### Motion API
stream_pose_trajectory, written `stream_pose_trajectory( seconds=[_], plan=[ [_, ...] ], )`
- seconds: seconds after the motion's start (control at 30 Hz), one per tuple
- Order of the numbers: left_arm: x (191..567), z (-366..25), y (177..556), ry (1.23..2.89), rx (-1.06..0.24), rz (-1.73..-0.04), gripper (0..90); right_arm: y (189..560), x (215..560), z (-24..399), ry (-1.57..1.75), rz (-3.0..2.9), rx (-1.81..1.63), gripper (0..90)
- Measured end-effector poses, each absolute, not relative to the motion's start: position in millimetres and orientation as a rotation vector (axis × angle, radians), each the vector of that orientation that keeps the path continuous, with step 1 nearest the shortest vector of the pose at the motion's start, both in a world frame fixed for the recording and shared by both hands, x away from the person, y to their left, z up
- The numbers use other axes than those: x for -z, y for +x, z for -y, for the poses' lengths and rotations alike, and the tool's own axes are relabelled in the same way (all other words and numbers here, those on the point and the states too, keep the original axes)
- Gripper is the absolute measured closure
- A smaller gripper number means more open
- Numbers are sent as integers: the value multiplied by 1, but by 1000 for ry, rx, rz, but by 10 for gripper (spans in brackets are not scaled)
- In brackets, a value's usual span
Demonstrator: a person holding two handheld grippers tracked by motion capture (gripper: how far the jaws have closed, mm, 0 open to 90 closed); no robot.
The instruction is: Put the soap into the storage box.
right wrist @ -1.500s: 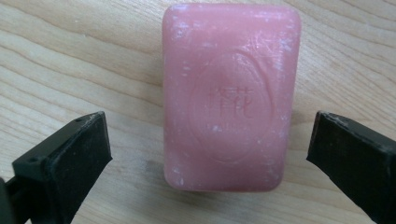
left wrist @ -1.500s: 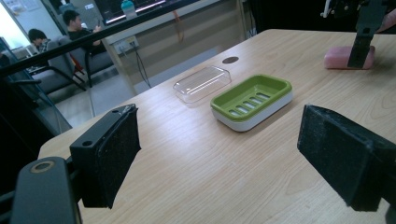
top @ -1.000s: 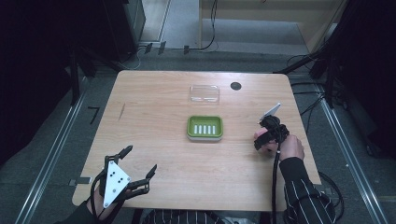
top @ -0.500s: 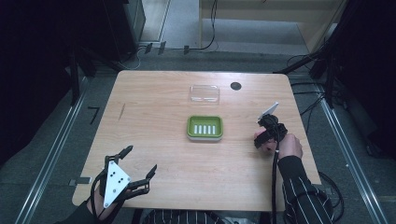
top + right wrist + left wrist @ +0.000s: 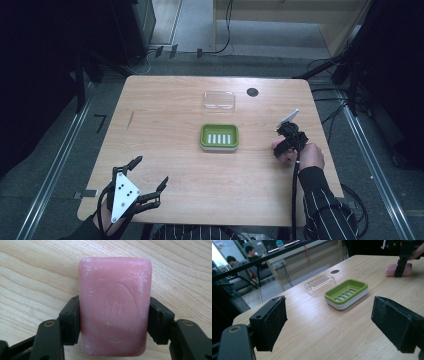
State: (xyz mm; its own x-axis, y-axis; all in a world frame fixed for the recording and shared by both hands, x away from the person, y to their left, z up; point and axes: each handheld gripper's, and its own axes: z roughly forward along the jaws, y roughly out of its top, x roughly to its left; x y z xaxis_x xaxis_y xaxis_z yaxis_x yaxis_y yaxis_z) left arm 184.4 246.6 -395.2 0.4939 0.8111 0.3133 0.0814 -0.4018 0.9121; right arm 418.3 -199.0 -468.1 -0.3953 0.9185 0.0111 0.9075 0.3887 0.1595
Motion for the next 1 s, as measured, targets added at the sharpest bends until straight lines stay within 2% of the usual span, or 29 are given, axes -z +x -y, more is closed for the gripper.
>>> stream_pose_trajectory(
  seconds=[1.0],
  plan=[
    [395, -247, 184, 1803, -987, -756, 133, 419, 447, 186, 1466, -2613, -267, 388]
  ],
)
